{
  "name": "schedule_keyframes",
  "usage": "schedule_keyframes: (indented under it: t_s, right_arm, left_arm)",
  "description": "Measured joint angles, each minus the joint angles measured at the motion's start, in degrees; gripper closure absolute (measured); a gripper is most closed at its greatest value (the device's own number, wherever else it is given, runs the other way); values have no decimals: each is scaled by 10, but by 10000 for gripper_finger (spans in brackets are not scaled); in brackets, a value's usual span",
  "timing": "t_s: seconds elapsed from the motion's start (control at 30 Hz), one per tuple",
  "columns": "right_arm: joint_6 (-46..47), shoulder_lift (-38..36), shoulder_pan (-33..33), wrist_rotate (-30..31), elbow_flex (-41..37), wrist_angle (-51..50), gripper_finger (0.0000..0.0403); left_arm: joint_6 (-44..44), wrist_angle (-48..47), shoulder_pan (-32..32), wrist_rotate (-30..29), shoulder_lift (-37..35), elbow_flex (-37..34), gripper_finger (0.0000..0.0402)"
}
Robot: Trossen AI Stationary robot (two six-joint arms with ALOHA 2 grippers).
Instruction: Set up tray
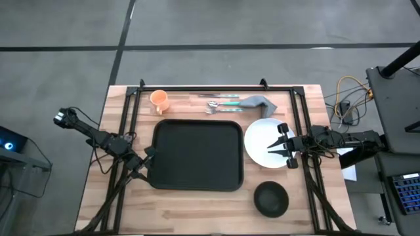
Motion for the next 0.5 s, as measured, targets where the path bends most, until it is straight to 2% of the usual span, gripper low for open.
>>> schedule_keyframes:
  t_s: [0.5]
  right_arm:
    - [0,0,0,0,0,0,335]
  left_arm:
    - [0,0,0,0,0,0,295]
